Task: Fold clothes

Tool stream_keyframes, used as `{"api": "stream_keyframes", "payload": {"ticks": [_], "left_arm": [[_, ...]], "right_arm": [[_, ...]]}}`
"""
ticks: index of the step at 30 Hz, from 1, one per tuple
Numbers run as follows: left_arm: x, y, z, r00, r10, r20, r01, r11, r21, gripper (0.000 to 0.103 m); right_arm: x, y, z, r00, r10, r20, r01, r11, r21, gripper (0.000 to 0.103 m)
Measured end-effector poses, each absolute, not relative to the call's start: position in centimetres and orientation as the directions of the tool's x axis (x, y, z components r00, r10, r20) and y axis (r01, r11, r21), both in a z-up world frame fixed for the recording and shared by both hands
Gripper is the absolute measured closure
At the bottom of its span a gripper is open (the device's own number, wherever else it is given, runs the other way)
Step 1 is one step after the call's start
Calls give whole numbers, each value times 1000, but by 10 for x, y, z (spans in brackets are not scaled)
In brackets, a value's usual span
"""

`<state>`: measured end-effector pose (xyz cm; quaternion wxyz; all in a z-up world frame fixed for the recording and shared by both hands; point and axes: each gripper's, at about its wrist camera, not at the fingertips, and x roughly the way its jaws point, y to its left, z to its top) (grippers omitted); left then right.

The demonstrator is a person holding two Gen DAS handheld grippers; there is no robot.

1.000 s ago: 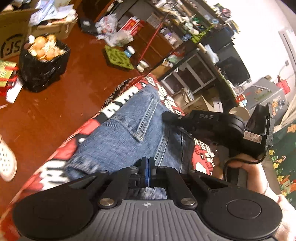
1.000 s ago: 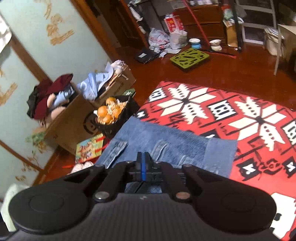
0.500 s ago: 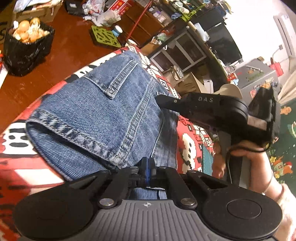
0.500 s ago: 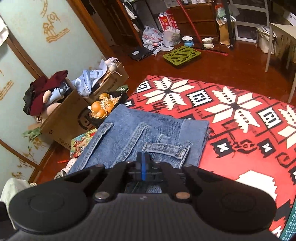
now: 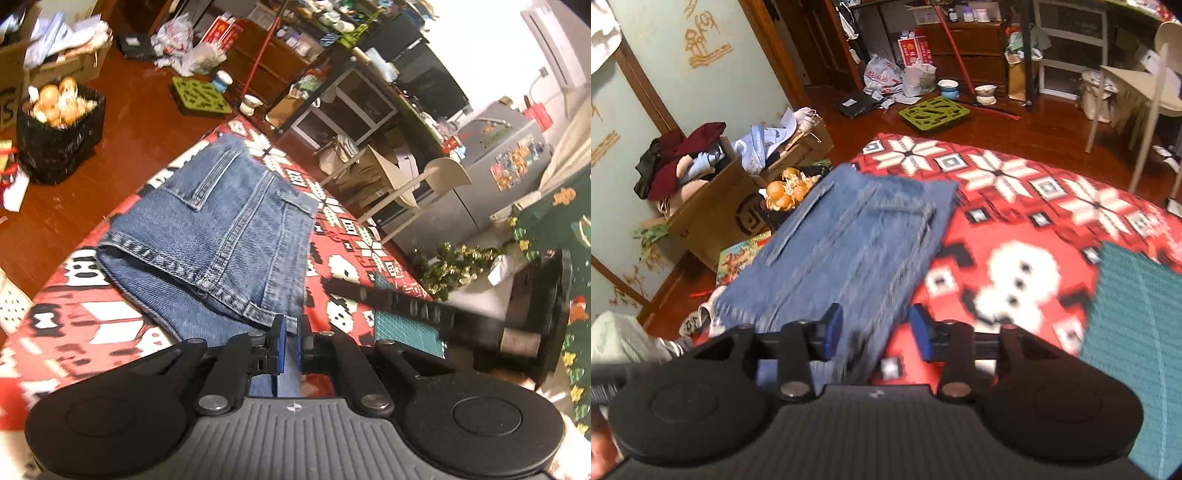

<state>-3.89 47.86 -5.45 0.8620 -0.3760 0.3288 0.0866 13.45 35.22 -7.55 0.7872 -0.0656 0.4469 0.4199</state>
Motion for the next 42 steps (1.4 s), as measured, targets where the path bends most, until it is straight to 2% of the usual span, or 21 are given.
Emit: {"api": "stream_keyframes", "payload": {"ticks": [1, 2, 4, 9, 16, 21, 26, 30, 34, 39, 42], "left_arm": [[-44, 475, -48, 767, -91, -635, -395, 713, -579, 89], [-48, 472, -42, 765, -84, -638, -394, 723, -567, 77], [-58, 465, -30, 760, -49, -648, -399, 751, -525, 72], [-85, 444, -11, 756, 1, -654, -399, 793, -460, 58], [-117, 415, 2, 742, 39, -670, -408, 819, -403, 47], [-136, 399, 9, 733, 66, -676, -398, 848, -349, 37], [-146, 384, 11, 714, 105, -692, -411, 863, -293, 36], [-155, 376, 12, 706, 137, -695, -427, 865, -264, 31], [-156, 369, 16, 684, 204, -700, -462, 864, -200, 30], [-158, 359, 22, 654, 286, -700, -503, 856, -120, 21], [-159, 353, 25, 635, 335, -696, -526, 847, -72, 20]], "right_arm": [[124, 343, -71, 257, 598, -759, -722, 641, 260, 41], [114, 333, -67, 267, 594, -759, -725, 643, 248, 36], [92, 315, -59, 303, 589, -749, -725, 652, 220, 14], [43, 282, -46, 395, 558, -730, -725, 678, 125, 1], [-3, 249, -23, 386, 583, -715, -698, 691, 188, 1], [-29, 237, -8, 390, 571, -723, -698, 695, 173, 1], [-55, 232, 4, 417, 548, -725, -700, 702, 129, 1], [-73, 228, 12, 463, 520, -718, -697, 714, 67, 1], [-80, 220, 16, 461, 519, -720, -684, 725, 85, 1], [-91, 216, 19, 499, 490, -715, -674, 738, 34, 1], [-94, 214, 22, 496, 490, -717, -666, 744, 47, 1]]}}
